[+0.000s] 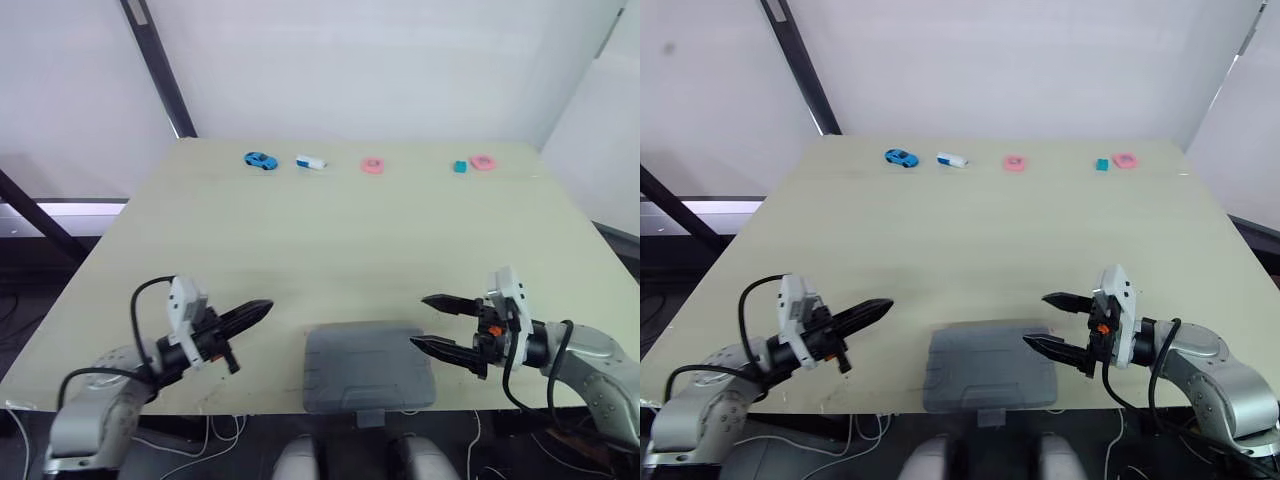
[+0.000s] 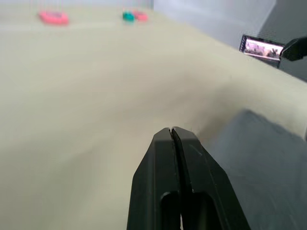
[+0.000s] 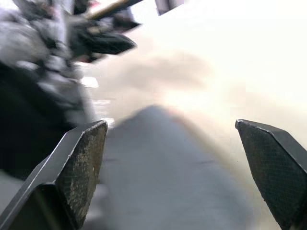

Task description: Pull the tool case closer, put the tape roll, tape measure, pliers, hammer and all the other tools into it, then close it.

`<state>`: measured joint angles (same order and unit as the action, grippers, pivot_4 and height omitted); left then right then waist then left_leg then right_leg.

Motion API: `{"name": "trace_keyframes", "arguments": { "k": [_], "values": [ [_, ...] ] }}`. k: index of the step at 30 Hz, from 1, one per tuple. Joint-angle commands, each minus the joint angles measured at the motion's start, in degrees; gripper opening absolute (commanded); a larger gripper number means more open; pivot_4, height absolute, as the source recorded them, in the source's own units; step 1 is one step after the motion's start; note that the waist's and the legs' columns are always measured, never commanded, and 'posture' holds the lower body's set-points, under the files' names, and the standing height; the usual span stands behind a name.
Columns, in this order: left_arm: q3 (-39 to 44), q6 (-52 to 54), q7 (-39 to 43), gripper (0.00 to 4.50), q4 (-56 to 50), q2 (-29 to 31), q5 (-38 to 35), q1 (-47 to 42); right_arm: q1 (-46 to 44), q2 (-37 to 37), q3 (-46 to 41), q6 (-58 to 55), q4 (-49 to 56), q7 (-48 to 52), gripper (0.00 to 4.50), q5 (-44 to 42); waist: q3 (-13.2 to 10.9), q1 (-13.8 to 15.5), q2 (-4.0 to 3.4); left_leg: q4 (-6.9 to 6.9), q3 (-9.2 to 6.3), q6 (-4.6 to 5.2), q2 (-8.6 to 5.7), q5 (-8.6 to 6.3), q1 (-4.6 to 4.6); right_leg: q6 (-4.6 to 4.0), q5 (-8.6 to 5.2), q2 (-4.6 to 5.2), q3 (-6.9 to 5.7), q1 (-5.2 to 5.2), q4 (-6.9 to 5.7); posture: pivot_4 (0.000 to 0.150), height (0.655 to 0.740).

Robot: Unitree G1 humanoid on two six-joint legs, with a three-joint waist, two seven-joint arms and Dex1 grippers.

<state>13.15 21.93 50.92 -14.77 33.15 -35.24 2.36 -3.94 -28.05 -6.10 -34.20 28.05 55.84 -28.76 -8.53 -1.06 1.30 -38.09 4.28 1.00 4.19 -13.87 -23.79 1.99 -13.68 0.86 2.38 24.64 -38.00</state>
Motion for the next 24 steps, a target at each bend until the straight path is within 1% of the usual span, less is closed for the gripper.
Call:
{"name": "trace_keyframes", "arguments": {
  "k": [1, 3, 4, 5, 7, 10, 11, 16, 20, 24],
  "values": [
    [-1.5, 1.0, -1.5, 0.3, -2.0, -0.8, -0.1, -1.0, -1.9, 0.1, 1.6, 11.1, -4.9, 0.7, 4.5, 4.0, 0.0, -0.1, 0.0, 0.0, -0.01, 0.0, 0.02, 0.0, 0.02, -0.01, 0.0, -0.05, 0.02, 0.0, -0.01, 0.15, 0.74],
    [-3.3, 1.7, 0.5, 0.87, -1.7, -0.5, -0.6, -1.3, -2.1, -1.7, 1.7, 15.6, -9.0, 2.5, 4.5, 5.8, 0.0, 0.1, -0.01, 0.0, -0.04, 0.0, 0.02, 0.0, 0.04, -0.21, 0.08, -0.09, 0.02, 0.01, -0.05, 0.15, 0.74],
    [-3.4, 2.1, 1.1, 1.27, -1.1, -0.2, -0.9, -1.5, -1.7, -3.1, 1.4, 17.2, -10.4, 3.6, 4.5, 6.3, 0.0, 0.2, -0.01, 0.01, -0.04, 0.0, 0.02, 0.0, 0.03, -0.31, 0.04, -0.09, 0.01, 0.01, -0.05, 0.15, 0.74],
    [-3.2, 1.9, 1.6, 1.86, -0.3, 0.2, -0.6, -1.4, -1.1, -4.6, 1.1, 19.0, -11.6, 4.9, 4.5, 6.7, 0.0, 0.3, -0.01, 0.01, -0.04, 0.0, 0.02, 0.0, 0.01, -0.33, 0.04, -0.09, 0.01, 0.01, -0.04, 0.15, 0.74],
    [-0.9, 1.8, 3.1, 2.91, 1.9, 1.7, -0.9, -0.3, 2.0, -7.6, -1.5, 22.4, -14.7, 7.0, 4.5, 6.7, 0.0, 0.6, -0.01, 0.01, -0.02, 0.0, 0.0, 0.0, -0.02, -0.35, 0.03, -0.05, 0.01, 0.0, 0.0, 0.15, 0.74],
    [1.8, 1.0, 5.9, 4.31, 4.0, 4.7, -0.6, 3.0, 6.7, -11.3, -5.3, 26.6, -17.5, 8.9, 4.5, 6.6, 0.0, 0.5, -0.01, 0.02, -0.01, 0.0, 0.0, 0.0, -0.03, -0.38, 0.0, -0.05, 0.01, 0.0, 0.04, 0.15, 0.74],
    [3.2, 0.9, 6.6, 4.45, 4.4, 5.9, -0.6, 4.7, 8.7, -12.5, -7.3, 27.2, -17.8, 9.5, 4.5, 5.9, 0.0, 0.4, -0.02, 0.03, 0.0, 0.01, 0.01, 0.0, -0.03, -0.4, -0.02, -0.04, 0.02, 0.0, 0.05, 0.15, 0.74],
    [7.5, -0.9, 7.8, 4.45, 5.6, 9.2, 1.5, 10.7, 15.4, -16.6, -13.9, 28.5, -19.0, 11.7, 4.5, 3.8, 0.0, 0.3, -0.01, 0.03, 0.02, 0.01, 0.03, 0.0, 0.05, -0.23, -0.15, -0.01, 0.02, 0.01, 0.02, 0.15, 0.74],
    [8.8, -2.2, 7.8, 4.45, 6.5, 9.9, 3.0, 13.1, 17.1, -18.4, -16.5, 28.7, -20.5, 13.4, 4.5, 2.4, 0.0, 0.4, -0.02, 0.0, 0.04, 0.0, 0.03, 0.0, 0.07, -0.23, -0.16, 0.04, 0.01, 0.0, 0.01, 0.15, 0.74],
    [8.7, -2.0, 7.4, 4.45, 7.4, 9.7, 3.5, 13.1, 17.3, -19.0, -16.7, 28.3, -21.0, 14.2, 4.5, 1.9, 0.0, 0.4, -0.01, 0.0, 0.04, 0.0, 0.02, 0.0, 0.06, -0.23, -0.16, 0.06, 0.0, 0.0, 0.02, 0.15, 0.74]
  ]
}}
